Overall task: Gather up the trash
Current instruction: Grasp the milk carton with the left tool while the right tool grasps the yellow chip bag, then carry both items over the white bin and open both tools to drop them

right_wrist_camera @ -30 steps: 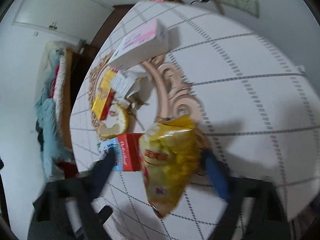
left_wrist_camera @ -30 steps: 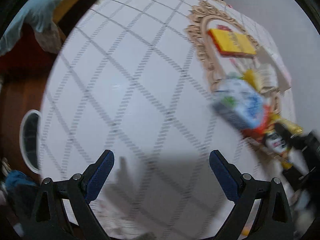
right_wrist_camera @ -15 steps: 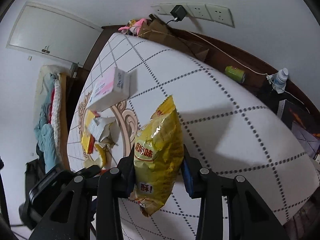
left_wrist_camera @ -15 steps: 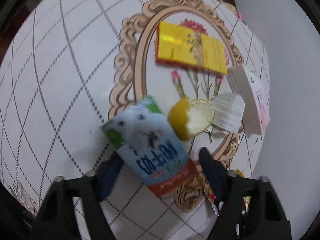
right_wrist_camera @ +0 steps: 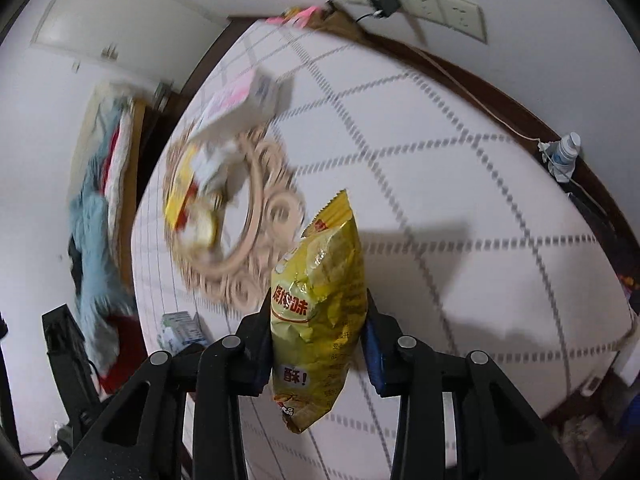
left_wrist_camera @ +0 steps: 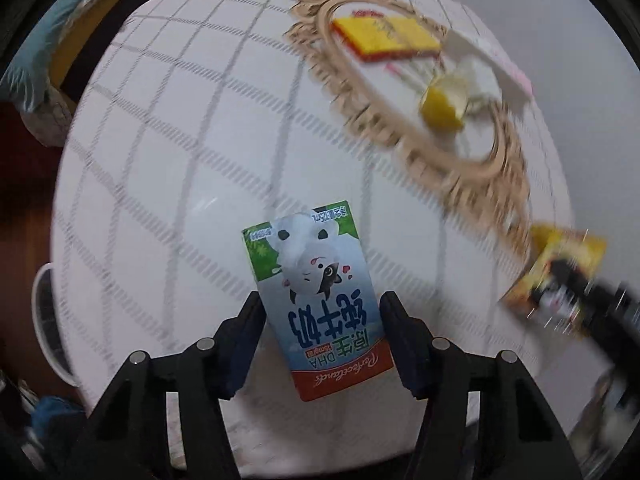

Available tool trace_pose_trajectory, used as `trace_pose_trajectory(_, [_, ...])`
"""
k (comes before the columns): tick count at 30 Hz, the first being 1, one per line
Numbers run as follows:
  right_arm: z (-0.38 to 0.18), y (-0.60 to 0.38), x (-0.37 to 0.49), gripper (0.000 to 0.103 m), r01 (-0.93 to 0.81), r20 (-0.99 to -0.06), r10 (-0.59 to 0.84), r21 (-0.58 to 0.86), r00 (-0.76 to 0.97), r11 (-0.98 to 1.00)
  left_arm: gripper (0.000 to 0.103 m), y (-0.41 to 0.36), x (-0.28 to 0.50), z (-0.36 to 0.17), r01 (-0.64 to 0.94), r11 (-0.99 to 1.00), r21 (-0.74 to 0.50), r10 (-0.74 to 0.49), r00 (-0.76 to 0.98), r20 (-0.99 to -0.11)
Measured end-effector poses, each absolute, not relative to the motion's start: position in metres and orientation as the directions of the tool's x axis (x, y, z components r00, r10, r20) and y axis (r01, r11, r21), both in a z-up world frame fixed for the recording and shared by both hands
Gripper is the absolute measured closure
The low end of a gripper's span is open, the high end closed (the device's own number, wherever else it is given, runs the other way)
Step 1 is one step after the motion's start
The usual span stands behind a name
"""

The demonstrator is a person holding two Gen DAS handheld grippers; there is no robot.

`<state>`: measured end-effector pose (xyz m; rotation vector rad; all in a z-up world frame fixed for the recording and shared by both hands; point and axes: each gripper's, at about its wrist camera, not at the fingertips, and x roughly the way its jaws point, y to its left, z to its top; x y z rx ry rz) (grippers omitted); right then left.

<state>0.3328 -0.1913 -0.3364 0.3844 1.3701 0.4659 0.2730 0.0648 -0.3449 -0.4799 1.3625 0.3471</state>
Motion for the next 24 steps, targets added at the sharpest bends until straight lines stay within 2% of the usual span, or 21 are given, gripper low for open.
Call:
trace_pose_trajectory(3, [-0.321,-0.175,0.32,0.064,-0.216,-0.869,0.479,0.448,0.122,0.868,0.047,0.066,0.26,-0.346,-0.471,0.874,-0.119,-0.045,0.166,-0.985])
trace_pose_trajectory(7, [-0.309,-0.147,0.31,0.064,-0.353,-0.914,0.387,0.325,0.119,0.877,0.047,0.076,0.255,-0.353,-0.522,0.837,-0.162,-0.058,0.21,-0.976])
trace_pose_trajectory(14, [-0.314,-0.13,0.314,0.064,-0.369,-0.939,0.317,0.25,0.134,0.895,0.047,0.083,0.259,-0.346,-0.552,0.818,-0.16,-0.041,0.221,-0.974])
trace_pose_trajectory(16, [-0.315,-0.126,0.315,0.064,-0.367,-0.942,0.303,0.234,0.142,0.9,0.056,0.082,0.255,-0.347,-0.539,0.834,-0.115,0.004,0.214,-0.977])
trace_pose_trajectory(21, [-0.315,-0.121,0.315,0.064,-0.372,-0.948,0.281,0.209,0.151,0.905,0.057,0.068,0.251,-0.345,-0.527,0.845,-0.085,0.046,0.231,-0.972])
trace_pose_trajectory(24, [-0.313,-0.118,0.314,0.066,-0.389,-0.948,0.274,0.194,0.16,0.901,0.057,0.056,0.207,-0.328,-0.526,0.847,-0.069,0.08,0.254,-0.964])
